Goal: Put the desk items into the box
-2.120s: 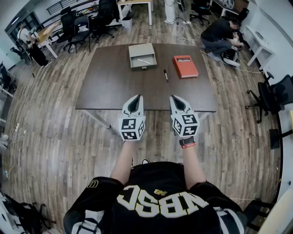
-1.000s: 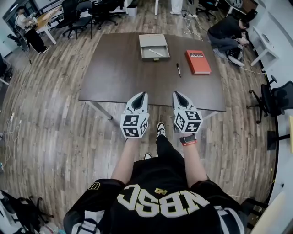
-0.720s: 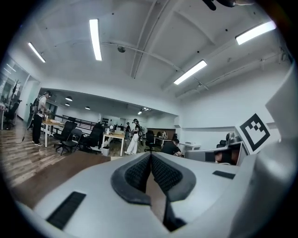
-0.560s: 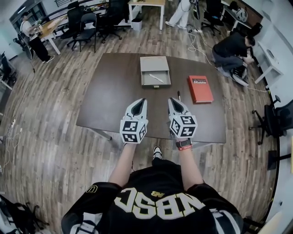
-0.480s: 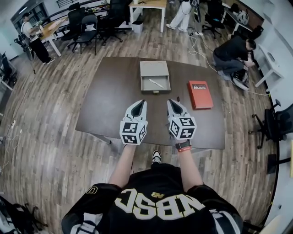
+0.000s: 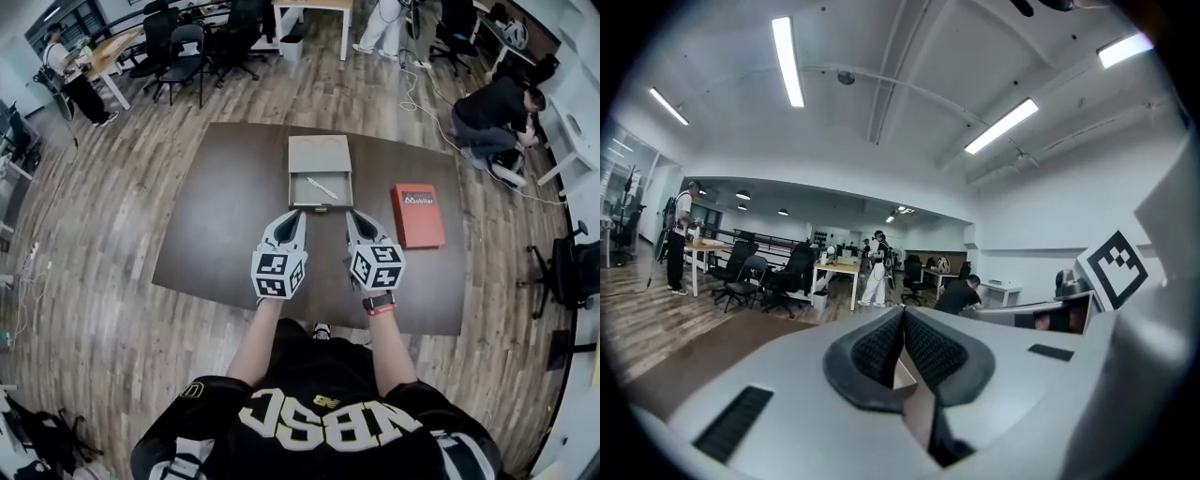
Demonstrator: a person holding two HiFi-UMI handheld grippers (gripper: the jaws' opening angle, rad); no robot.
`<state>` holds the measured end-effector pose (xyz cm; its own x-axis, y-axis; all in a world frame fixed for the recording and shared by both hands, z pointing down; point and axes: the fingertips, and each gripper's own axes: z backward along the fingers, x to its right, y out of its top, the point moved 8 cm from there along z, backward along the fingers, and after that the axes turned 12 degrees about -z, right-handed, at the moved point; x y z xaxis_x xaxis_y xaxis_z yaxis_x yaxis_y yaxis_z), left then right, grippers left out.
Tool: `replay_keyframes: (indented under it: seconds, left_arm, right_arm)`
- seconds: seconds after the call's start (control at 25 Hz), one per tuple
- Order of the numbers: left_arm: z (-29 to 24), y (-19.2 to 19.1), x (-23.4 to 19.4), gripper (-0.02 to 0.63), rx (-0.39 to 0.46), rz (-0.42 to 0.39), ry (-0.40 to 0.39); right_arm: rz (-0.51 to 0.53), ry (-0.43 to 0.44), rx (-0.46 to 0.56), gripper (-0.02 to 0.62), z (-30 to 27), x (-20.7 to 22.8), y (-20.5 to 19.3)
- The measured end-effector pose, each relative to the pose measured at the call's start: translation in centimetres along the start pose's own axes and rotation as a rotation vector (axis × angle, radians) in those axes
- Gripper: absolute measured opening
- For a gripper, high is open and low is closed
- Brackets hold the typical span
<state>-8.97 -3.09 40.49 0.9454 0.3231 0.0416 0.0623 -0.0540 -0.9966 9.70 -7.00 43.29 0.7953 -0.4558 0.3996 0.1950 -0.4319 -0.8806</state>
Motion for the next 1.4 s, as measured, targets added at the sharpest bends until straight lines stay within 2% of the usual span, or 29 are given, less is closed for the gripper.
replay_keyframes:
  seconds: [0.28,0.44,0.84,1.04,1.4]
  left_arm:
    - [-4.9,-2.8,-1.5,0.017,-0.067,-0.014,-0.121]
    - [-7.6,-4.7,-1.0,0.017,-0.119,-0.064,-0.228]
    - [-12.6,-7.2,2.4,0.017,-0.183,-0.032,-0.447]
    - [-14.0,-8.1,2.9,0.017,-0.217,-0.028,-0.493]
    - [-15.7,-10.4,3.4,0.017,-0.263,-0.035,-0.507]
  right_arm:
    - [-0.051,-0.118,-0.019,0.011,-2.6,3.3,-1.9]
    - [-0.065,-0.193,-0.072,0.011,-3.2,5.2,-4.0]
    - [-0.079,-0.387,-0.242,0.029,-3.5,10.1,-8.0]
    - [-0.078,-0.412,-0.327,0.044,-4.3,11.8,-9.7]
    - [-0.088,-0.441,-0.447,0.097,-5.1,15.2,-13.0]
